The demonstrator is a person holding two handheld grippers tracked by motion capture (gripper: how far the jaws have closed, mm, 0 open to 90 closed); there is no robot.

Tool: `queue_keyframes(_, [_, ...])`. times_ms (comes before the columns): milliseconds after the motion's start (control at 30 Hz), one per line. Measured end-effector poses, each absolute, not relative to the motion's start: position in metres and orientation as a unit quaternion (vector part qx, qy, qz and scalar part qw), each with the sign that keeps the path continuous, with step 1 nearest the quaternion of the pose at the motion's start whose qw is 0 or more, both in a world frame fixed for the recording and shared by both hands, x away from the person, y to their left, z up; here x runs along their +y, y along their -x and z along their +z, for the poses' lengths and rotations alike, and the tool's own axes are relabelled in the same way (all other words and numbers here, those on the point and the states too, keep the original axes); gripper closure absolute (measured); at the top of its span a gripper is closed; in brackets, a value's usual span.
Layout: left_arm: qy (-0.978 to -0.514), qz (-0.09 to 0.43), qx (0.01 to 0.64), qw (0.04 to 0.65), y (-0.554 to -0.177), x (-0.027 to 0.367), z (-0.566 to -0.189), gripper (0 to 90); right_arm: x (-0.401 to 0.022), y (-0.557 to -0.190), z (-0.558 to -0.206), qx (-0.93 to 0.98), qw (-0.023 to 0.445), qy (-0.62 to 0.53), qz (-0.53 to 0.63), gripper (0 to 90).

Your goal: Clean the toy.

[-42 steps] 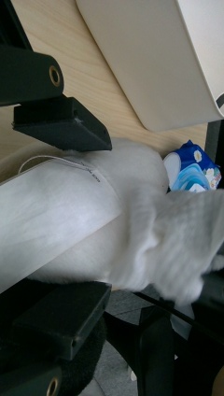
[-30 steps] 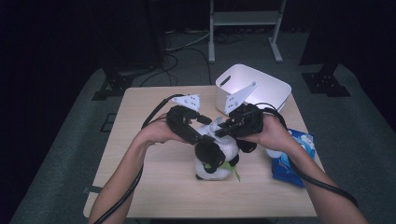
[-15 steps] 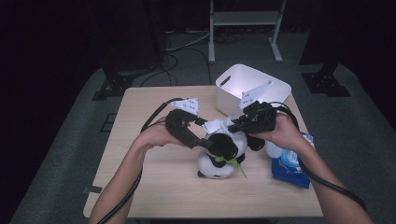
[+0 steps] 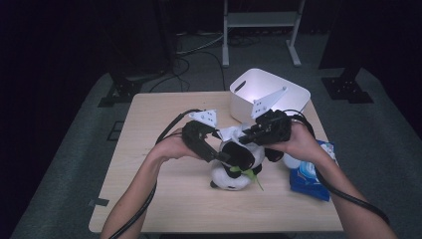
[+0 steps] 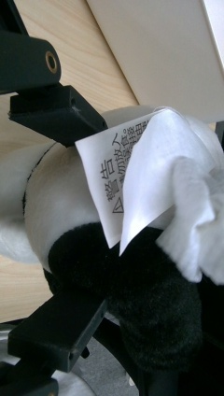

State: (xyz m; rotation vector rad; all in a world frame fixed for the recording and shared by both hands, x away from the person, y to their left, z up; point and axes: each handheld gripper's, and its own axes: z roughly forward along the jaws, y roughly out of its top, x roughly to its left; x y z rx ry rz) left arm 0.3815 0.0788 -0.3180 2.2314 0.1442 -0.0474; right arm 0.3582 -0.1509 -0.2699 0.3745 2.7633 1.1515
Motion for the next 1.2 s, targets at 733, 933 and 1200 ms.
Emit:
queue_keyframes(733, [-0.903, -0.024, 0.069, 0.423, -0.382, 0.070, -0.346, 16.6, -0.168, -0.365, -0.277, 0.915, 0.083, -0.153, 0.364, 79.8])
queue_keyframes(933, [-0.904, -0.025, 0.069, 0.421, -0.379, 0.068, -0.360, 14.8, -0.173, -0.364, -0.277, 0.915, 0.086, -0.159, 0.361, 79.8])
queue_keyframes(1200, [-0.910, -0.026, 0.070, 0.407, -0.378, 0.062, -0.377, 14.8, -0.178, -0.363, -0.279, 0.913, 0.085, -0.165, 0.363, 79.8])
